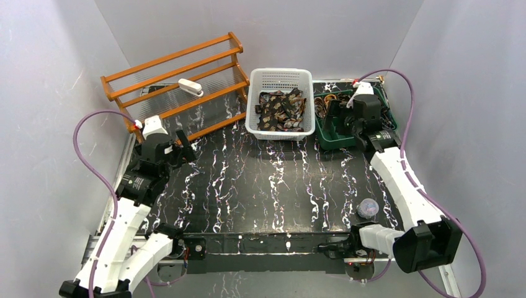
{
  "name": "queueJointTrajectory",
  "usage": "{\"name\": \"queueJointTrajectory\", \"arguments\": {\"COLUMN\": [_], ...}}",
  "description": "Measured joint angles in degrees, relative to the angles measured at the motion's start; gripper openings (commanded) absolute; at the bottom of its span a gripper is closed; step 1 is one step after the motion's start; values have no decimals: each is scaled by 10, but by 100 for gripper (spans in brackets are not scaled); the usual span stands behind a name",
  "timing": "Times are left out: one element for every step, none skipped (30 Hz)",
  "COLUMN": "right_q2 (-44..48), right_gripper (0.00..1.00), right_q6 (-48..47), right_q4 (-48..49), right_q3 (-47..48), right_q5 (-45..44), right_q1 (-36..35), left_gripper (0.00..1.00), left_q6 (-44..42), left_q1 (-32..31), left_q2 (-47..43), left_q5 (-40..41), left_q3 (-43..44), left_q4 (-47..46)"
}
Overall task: Roll the ties
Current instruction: Reset both arms
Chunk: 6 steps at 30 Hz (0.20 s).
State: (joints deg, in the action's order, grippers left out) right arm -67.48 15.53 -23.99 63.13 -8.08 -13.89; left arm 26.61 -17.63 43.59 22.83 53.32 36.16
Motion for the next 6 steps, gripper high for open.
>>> {"name": "queueJointTrajectory", "arguments": {"right_q2": [7, 15, 22, 28, 33, 36], "right_gripper": [99, 99, 99, 99, 99, 99], "right_q6": [0, 2, 2, 4, 5, 7], "right_q4": [1, 2, 5, 8, 11, 15], "right_q3": [0, 0, 0, 0, 0, 0], "right_q5": [14, 26, 36, 43, 49, 53], "right_q1": [0, -2, -2, -2, -2, -2], "left_gripper": [98, 98, 98, 98, 98, 98], "left_q6": [0, -1, -3, -5, -5, -7], "left_q1": [0, 0, 0, 0, 0, 0], "left_q2": [5, 11, 16, 21, 24, 27], "left_q5": [2, 4, 4, 4, 4, 4], "left_q3": [0, 1, 1, 2, 3, 3], "left_q4": [0, 0, 0, 0, 0, -1]}}
